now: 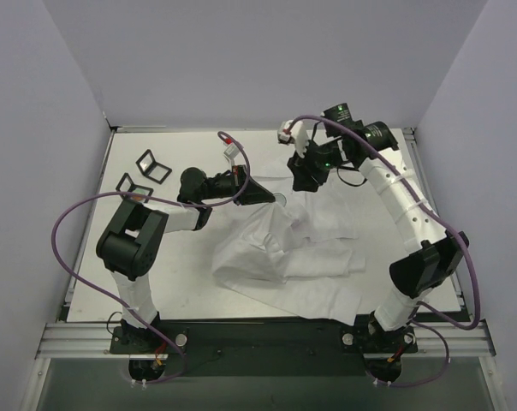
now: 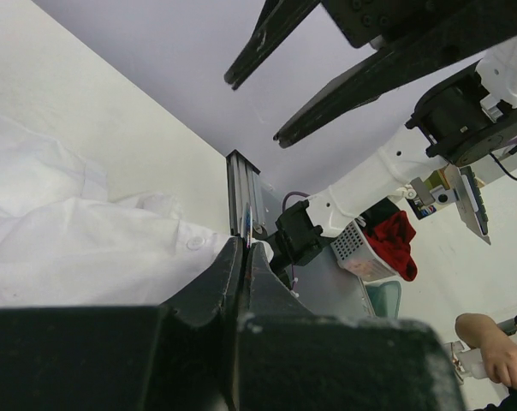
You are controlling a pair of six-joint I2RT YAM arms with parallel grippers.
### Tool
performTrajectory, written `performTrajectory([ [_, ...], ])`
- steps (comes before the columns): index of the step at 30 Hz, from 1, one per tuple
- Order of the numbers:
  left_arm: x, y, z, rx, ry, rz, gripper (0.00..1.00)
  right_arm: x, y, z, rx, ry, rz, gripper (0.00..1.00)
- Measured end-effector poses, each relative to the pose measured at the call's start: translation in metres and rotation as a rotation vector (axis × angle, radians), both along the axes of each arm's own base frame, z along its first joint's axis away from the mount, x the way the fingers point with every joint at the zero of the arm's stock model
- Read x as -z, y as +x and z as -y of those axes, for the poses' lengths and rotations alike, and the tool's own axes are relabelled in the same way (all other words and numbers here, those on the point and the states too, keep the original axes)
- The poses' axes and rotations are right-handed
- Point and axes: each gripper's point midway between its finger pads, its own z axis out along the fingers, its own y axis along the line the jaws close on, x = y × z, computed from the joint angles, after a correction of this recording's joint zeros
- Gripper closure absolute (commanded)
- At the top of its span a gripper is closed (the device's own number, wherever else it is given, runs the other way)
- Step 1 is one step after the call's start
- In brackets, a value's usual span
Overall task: Remove the brooch from the garment
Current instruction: Adjust the flattened clothing at the center of the board, then pass from the left arm to the right
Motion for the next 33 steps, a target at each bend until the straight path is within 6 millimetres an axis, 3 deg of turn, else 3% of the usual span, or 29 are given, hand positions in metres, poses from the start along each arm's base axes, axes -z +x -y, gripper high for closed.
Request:
performTrajectory([
  [7, 0.0, 0.0, 0.0, -0.001, 0.0, 0.0, 1.0, 0.009, -0.018, -0.003, -0.019, 0.293, -0.253, 0.64],
  [12, 0.0, 0.0, 0.0, -0.001, 0.0, 0.0, 1.0, 0.018, -0.026, -0.011, -0.027, 0.398, -0.361, 0.65],
  [27, 0.0, 0.0, 0.0, 0.0, 0.0, 0.0, 1.0, 0.021, -0.02, -0.025, -0.028, 0.479, -0.42, 0.69],
  [33, 0.0, 0.0, 0.0, 0.0, 0.0, 0.0, 1.0, 0.034, -0.02, -0.025, -0.017, 0.47, -0.453, 0.7],
])
